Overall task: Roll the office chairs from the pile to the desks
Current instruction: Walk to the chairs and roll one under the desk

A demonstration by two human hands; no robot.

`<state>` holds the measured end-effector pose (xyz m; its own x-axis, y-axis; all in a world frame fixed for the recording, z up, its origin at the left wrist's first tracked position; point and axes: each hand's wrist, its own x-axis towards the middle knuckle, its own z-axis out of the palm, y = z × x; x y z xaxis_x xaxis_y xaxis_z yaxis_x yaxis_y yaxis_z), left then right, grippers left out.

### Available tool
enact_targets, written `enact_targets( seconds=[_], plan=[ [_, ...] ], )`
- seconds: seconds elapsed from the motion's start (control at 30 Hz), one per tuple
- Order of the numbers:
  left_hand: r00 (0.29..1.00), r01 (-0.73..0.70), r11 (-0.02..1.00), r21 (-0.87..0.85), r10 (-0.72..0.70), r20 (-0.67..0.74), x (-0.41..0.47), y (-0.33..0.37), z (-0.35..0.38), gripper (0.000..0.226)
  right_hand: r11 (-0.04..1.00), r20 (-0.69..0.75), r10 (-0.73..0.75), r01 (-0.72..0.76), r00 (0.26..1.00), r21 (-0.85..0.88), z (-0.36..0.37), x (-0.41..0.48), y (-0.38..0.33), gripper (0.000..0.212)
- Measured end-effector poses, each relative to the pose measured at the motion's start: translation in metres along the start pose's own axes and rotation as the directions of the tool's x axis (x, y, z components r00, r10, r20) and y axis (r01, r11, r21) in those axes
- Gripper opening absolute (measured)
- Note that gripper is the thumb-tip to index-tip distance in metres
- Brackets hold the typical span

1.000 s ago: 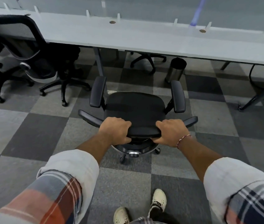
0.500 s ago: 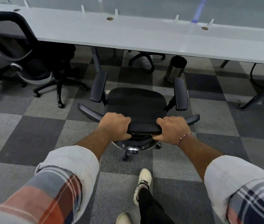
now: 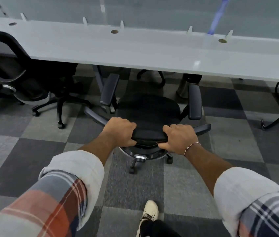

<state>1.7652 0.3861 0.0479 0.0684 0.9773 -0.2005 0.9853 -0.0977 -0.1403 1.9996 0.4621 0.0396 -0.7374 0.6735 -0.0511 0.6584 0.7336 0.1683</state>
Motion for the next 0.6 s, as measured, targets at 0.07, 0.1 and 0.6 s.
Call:
enact_targets(
  seconds=[0.07, 0.1, 0.6],
  plan=[
    [1.000, 0.015, 1.000, -0.004, -0.015, 0.015, 0.025, -0.009, -0.004, 0.034, 1.000, 0.013, 0.002, -0.002, 1.000, 0.003, 0.000, 0.023, 0.014, 0.057],
    [0.999, 0.023, 1.000, -0.013, -0.023, 0.022, 0.035, -0.013, -0.005, 0.033, 1.000, 0.023, -0.002, 0.002, 1.000, 0.008, 0.000, 0.032, 0.019, 0.058],
    [1.000, 0.003, 1.000, 0.006, -0.003, -0.017, 0.190, -0.089, -0.022, 0.036, 0.998, 0.057, 0.047, -0.048, 0.997, 0.027, 0.006, 0.184, 0.095, 0.057]
  ],
)
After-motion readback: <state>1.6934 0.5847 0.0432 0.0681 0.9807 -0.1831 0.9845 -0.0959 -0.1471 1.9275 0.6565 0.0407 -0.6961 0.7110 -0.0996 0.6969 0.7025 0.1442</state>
